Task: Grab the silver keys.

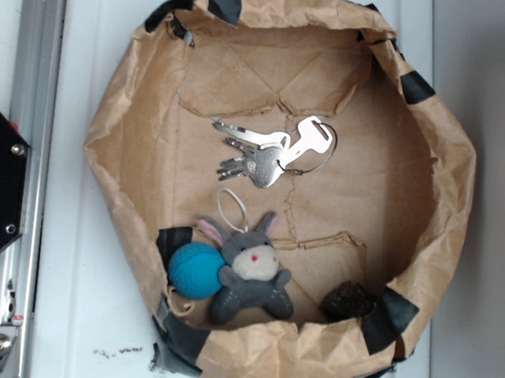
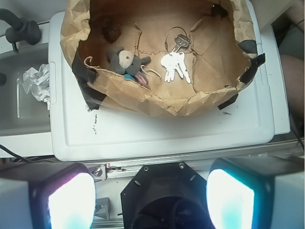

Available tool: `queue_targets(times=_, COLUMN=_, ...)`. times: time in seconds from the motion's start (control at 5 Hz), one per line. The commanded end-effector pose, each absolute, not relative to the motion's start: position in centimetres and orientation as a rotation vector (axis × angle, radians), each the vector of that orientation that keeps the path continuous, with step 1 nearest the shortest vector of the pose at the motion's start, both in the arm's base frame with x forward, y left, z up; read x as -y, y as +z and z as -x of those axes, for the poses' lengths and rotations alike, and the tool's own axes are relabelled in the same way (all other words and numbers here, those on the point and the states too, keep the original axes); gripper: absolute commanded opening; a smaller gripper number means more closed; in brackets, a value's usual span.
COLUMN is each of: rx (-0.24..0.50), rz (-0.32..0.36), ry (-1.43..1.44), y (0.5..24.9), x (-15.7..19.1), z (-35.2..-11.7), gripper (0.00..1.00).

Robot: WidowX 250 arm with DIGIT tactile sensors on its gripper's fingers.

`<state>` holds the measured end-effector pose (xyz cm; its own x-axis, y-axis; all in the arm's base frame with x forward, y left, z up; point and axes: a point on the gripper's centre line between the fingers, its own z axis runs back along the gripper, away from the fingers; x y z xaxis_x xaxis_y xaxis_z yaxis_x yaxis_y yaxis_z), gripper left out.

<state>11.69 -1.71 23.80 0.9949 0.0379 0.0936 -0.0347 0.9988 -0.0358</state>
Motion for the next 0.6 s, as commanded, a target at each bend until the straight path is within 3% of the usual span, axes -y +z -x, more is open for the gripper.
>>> queue_targets(times=0.0, rx=0.094, rz=0.034, ry=0.036, y=23.8, x=1.7, z=-11.7, gripper=1.00)
queue_targets(times=0.2, rx=0.087, rz=-0.046, ry=0.148, y=21.2, x=2.2, z=-16.7, gripper=1.00)
queue_targets(times=0.4, rx=0.096, rz=-0.068, ry=0.188, y=20.4, x=1.7, z=-19.6, gripper=1.00)
